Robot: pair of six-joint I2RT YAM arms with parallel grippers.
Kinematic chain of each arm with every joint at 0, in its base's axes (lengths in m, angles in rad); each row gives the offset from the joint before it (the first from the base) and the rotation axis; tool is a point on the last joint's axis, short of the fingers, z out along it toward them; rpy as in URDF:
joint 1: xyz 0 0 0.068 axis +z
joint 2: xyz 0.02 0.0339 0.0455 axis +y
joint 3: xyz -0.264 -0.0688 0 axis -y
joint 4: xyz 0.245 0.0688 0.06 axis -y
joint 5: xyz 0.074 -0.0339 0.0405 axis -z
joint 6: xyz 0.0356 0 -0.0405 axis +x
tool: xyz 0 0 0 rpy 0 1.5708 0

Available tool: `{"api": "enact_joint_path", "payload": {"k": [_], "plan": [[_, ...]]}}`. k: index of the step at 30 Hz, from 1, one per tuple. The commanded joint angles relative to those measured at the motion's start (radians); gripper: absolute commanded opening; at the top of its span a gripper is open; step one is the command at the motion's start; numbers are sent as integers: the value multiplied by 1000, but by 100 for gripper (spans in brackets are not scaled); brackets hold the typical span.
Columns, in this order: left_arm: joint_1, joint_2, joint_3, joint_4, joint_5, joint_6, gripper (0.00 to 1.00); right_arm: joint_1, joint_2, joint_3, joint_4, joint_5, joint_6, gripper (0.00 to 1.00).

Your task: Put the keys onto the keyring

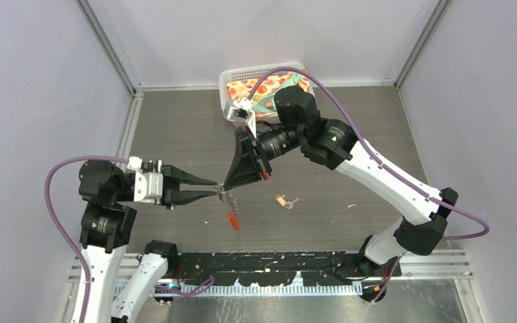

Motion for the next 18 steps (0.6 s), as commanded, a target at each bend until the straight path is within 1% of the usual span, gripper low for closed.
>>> {"api": "enact_joint_path", "payload": {"k": [1,6,9,13,18], "plan": [[-2,12,4,31,31,-15,21,-1,6,53,23,-23,1,1],[-3,13,-3,31,56,-20,10,2,13,62,32,-18,0,1],[-5,14,-10,33,61,-21,1,4,19,68,36,-17,2,1],[-5,4,-18,33,62,-18,0,4,-4,42,80,28,12,1],[-5,-17,-35,34,49,9,0,1,-61,-39,177,126,31,1]]}}
